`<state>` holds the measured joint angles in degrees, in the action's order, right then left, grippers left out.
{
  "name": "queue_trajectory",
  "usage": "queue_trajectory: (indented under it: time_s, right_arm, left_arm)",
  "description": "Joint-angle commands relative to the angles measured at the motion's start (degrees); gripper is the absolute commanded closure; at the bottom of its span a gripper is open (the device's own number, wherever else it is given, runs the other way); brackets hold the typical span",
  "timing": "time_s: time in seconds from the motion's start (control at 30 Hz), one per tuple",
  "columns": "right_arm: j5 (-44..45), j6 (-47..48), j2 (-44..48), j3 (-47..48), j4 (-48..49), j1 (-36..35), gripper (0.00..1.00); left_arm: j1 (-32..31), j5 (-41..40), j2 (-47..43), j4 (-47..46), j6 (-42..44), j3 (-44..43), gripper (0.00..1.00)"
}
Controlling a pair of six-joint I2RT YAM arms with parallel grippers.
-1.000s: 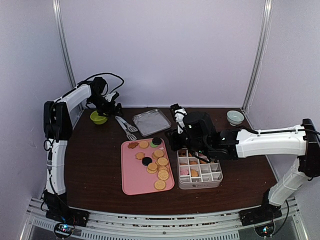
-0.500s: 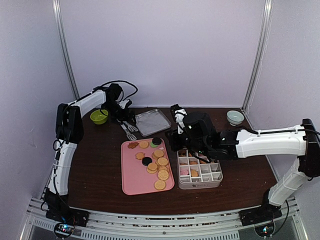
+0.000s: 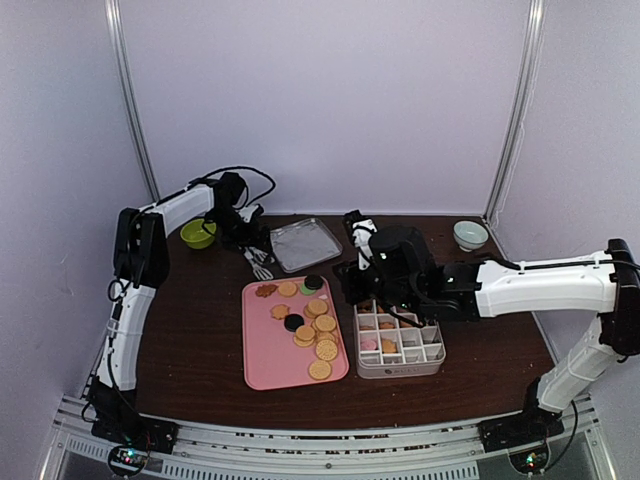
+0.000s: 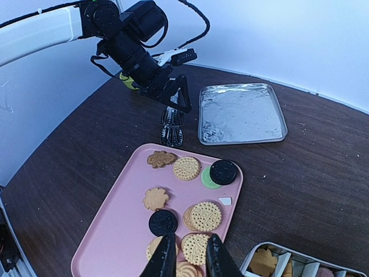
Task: Pack the cookies
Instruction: Pick up the clamp at the center of the board.
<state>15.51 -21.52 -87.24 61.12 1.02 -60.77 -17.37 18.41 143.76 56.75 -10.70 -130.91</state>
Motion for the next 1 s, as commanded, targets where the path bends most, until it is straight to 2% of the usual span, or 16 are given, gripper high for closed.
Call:
queue_trajectory:
  time_s: [0.0, 0.17, 0.4, 0.57, 0.77, 0.97]
  right_arm:
    - [1.62, -1.16, 2.07, -1.07, 0.16, -0.31, 0.8]
    - [1.58, -1.07, 1.92, -1.01, 0.14, -0.31, 0.81]
    - [1.62, -1.13, 1.91, -1.25, 0.39, -0.34, 0.82]
    - [1.74, -1.29, 1.34, -1.13, 0.48, -0.39, 0.82]
    - [1.69, -1.5, 1.13, -1.07, 0.46, -0.34, 0.82]
    - [1.6, -1.69, 0.94, -1.1, 0.55, -0.34, 0.82]
  left_arm:
    - [-0.19, 2.54, 1.25, -2.44, -0.07, -1.17, 0.03]
    - [0.3, 2.87, 1.35, -2.61, 0.85, -1.32, 0.17]
    - [2.85, 0.06, 0.88, -2.32, 2.15, -1.73, 0.28]
    - [4.67, -0.67, 0.5, -2.26, 3.02, -2.19, 0.44]
    - [5.47, 1.29, 0.88, -2.61, 3.23, -2.15, 0.5]
    - [5.49, 7.33, 0.83, -2.96, 2.9, -1.72, 0.5]
